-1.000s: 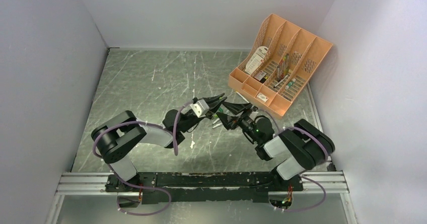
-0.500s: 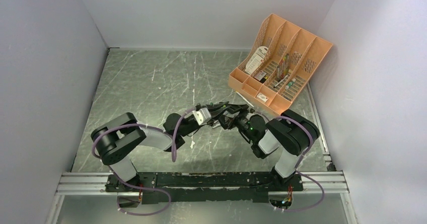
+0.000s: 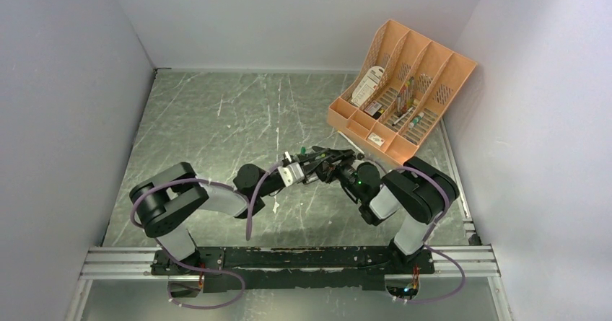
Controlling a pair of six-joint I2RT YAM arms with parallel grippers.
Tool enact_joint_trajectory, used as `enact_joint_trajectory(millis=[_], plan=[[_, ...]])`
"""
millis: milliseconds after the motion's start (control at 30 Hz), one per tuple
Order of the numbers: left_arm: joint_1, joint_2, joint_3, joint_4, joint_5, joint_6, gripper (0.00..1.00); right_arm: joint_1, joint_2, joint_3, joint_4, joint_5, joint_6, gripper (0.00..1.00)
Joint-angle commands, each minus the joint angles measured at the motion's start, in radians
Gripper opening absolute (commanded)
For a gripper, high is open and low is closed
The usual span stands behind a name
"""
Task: Insert the pens into the pen caps
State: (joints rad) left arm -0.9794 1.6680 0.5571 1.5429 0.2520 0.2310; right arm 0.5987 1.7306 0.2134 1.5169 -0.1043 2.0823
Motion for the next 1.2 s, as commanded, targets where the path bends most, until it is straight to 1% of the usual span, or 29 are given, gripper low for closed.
enact_joint_trajectory(millis=[0,67,167,233,300,333,400,467,700,733,800,833,867,900,967,1033,1100,1133,1167], plan=[[-0.005,0.053,-0.002,0.273,0.033,0.055,0.07,0.005,-0.057,0.021,0.305,-0.009,0.166,0.47],[-0.005,0.064,0.005,0.273,0.039,0.088,0.07,0.0,-0.065,0.024,0.305,-0.02,0.16,0.53],[-0.005,0.079,0.023,0.273,0.062,0.145,0.07,-0.002,-0.074,0.038,0.305,-0.039,0.163,0.58],[-0.005,0.088,0.041,0.273,0.081,0.158,0.07,-0.003,-0.084,0.044,0.306,-0.039,0.163,0.59],[-0.006,0.098,0.059,0.273,0.089,0.166,0.07,-0.004,-0.096,0.043,0.305,-0.032,0.166,0.58],[-0.005,0.101,0.063,0.273,0.087,0.167,0.07,-0.005,-0.107,0.039,0.305,-0.027,0.166,0.54],[-0.005,0.105,0.067,0.273,0.087,0.17,0.07,-0.009,-0.117,0.026,0.305,-0.014,0.166,0.38],[-0.006,0.103,0.065,0.273,0.087,0.168,0.07,-0.014,-0.121,0.008,0.305,-0.005,0.168,0.27],[-0.005,0.038,0.036,0.272,0.095,0.121,0.07,-0.017,-0.111,0.004,0.305,-0.012,0.149,0.04],[-0.007,0.026,0.028,0.272,0.081,0.106,0.07,-0.017,-0.108,0.01,0.305,-0.015,0.144,0.01],[-0.006,-0.014,0.01,0.269,0.039,0.058,0.12,-0.017,-0.103,0.021,0.305,-0.02,0.128,0.0],[-0.005,-0.029,0.002,0.269,0.026,0.036,0.12,-0.019,-0.101,0.023,0.305,-0.021,0.116,0.0],[-0.006,-0.048,-0.006,0.265,0.0,-0.002,0.11,-0.02,-0.1,0.027,0.305,-0.022,0.103,0.0],[-0.005,-0.064,-0.014,0.262,-0.02,-0.034,0.08,-0.02,-0.099,0.034,0.305,-0.025,0.094,0.0],[-0.006,-0.107,-0.024,0.251,-0.049,-0.105,0.07,-0.024,-0.089,0.051,0.305,-0.033,0.073,0.0],[-0.004,-0.164,-0.027,0.213,-0.114,-0.248,0.07,-0.031,-0.08,0.074,0.305,-0.05,0.047,0.0],[0.001,-0.242,-0.018,0.071,-0.163,-0.358,0.07,-0.047,-0.065,0.096,0.305,-0.079,0.015,0.0],[0.006,-0.293,-0.004,-0.035,-0.175,-0.413,0.07,-0.058,-0.054,0.109,0.305,-0.102,0.004,0.0],[0.014,-0.343,0.019,-0.162,-0.165,-0.445,0.11,-0.07,-0.041,0.123,0.305,-0.125,0.003,0.0]])
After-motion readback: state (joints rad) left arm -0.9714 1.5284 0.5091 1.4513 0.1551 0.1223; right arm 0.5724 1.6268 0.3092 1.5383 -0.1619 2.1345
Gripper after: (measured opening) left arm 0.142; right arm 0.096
